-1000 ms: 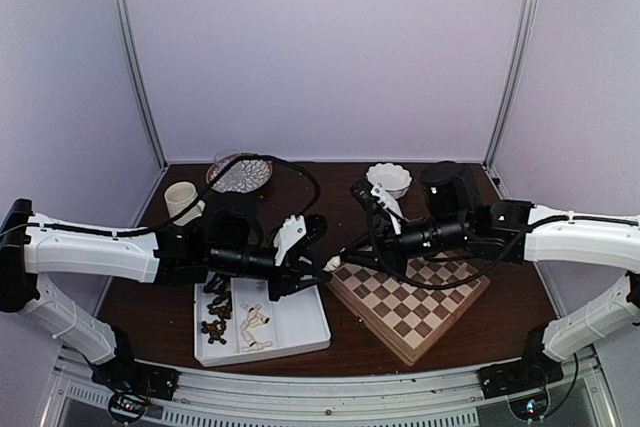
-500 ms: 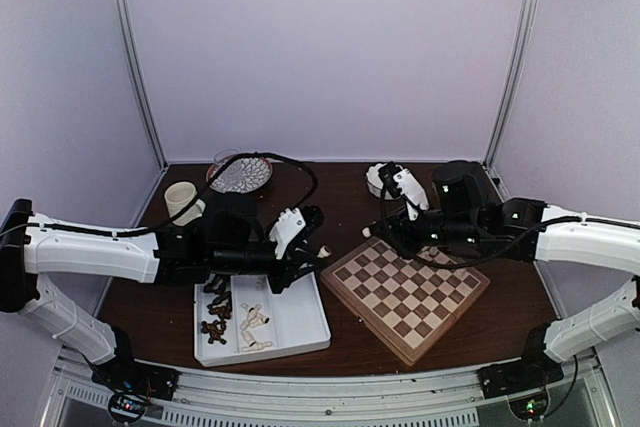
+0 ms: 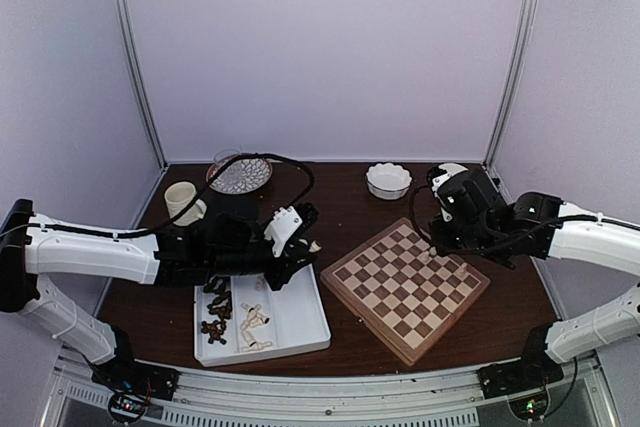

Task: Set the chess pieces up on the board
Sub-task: Place the rook at a1.

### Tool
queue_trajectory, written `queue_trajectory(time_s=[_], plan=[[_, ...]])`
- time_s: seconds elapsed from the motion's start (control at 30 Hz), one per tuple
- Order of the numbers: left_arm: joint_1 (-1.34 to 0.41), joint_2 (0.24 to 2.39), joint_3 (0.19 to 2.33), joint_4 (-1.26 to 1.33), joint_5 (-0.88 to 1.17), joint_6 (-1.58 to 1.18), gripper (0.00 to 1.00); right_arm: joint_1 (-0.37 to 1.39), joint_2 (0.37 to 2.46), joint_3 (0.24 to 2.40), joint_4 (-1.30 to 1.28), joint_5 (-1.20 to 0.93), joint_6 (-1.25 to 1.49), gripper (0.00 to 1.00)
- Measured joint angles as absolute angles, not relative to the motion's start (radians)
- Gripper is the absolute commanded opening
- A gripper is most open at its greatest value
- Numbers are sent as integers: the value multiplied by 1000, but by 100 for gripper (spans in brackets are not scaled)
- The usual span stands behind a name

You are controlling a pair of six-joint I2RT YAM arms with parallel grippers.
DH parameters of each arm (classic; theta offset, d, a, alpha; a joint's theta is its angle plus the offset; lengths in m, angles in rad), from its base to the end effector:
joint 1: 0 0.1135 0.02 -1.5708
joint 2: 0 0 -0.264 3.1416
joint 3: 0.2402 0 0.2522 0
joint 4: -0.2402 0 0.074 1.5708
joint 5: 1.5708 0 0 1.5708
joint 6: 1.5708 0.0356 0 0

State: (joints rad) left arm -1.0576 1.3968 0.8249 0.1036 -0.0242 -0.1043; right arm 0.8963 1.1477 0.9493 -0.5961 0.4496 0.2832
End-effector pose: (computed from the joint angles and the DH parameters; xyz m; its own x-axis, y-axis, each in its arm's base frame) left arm 0.1532 -0.2701 0.2419 -0.3100 0.3380 -0.8886 0.8326 0.5478 -0.0820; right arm 0.1607 0.1761 0.2891 -0.5713 -0.3114 -0.7594 -0.3683 0.9241 -0.1020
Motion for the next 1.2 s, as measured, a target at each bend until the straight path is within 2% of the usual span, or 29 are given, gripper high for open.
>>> queue_trajectory(time_s=[0.27,0.63,1.2], plan=[[-1058,1397,821,104,-37,-133,6,822,1128,892,-757,566,495,0],[-1058,1366,806,104,-41,-150,6,705,1008,726,-785,467,685,0],[-1058,1345,789,112,-45,-152,7,697,1103,653,-766,419,863,0]])
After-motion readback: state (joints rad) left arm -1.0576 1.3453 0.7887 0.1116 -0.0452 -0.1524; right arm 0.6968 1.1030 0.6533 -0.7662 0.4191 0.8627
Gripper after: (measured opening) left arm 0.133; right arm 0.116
